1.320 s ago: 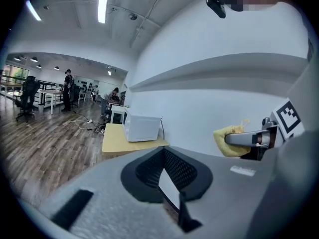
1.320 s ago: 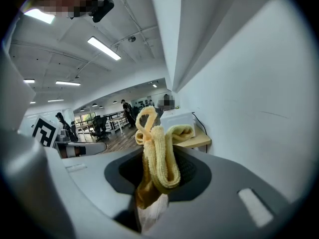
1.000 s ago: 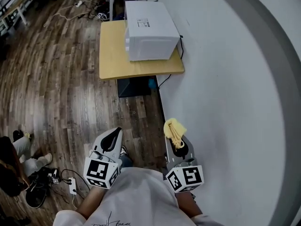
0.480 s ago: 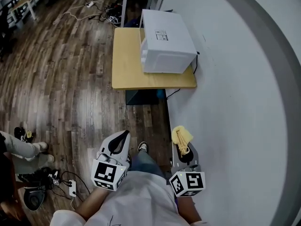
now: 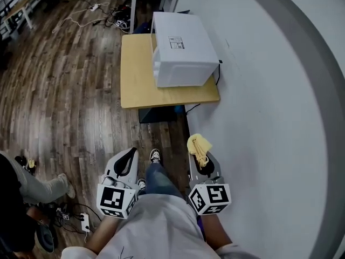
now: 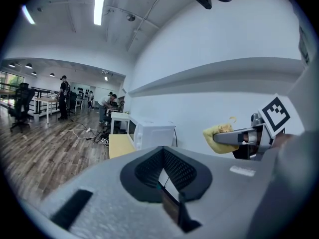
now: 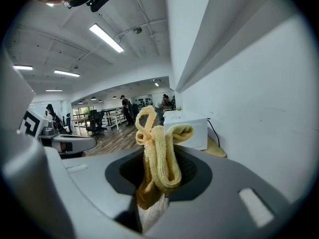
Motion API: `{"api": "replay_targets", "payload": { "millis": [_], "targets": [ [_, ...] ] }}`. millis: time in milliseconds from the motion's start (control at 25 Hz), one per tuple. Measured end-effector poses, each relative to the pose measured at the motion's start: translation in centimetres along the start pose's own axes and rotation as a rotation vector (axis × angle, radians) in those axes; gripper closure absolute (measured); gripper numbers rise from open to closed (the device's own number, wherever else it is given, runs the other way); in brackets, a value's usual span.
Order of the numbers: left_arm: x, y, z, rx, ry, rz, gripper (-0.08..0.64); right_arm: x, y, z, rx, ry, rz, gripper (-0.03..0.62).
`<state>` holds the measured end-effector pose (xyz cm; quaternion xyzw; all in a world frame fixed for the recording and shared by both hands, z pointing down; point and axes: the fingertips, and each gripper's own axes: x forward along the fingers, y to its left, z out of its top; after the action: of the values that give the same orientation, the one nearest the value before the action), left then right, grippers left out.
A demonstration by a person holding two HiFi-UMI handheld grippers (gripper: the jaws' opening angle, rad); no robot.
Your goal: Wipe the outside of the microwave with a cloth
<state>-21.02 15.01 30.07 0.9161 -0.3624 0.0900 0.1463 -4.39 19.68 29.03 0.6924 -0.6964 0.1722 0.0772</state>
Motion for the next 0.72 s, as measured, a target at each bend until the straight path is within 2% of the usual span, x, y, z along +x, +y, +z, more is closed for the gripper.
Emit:
{"api": "replay_targets", "payload": {
  "millis": [360,720],
  "targets": [
    [6.2,1.3,2.3,0.001,-0.003,-0.003,0.571,5.4,-4.2,2.8,0.033,-0.022,-0.024,0.486],
    [13.7,2.5,5.0,0.0,-0.01,-0.001,0.571,12.0,-10.4,5.4,0.056,-0.024,-0.03,0.486]
  ]
}}
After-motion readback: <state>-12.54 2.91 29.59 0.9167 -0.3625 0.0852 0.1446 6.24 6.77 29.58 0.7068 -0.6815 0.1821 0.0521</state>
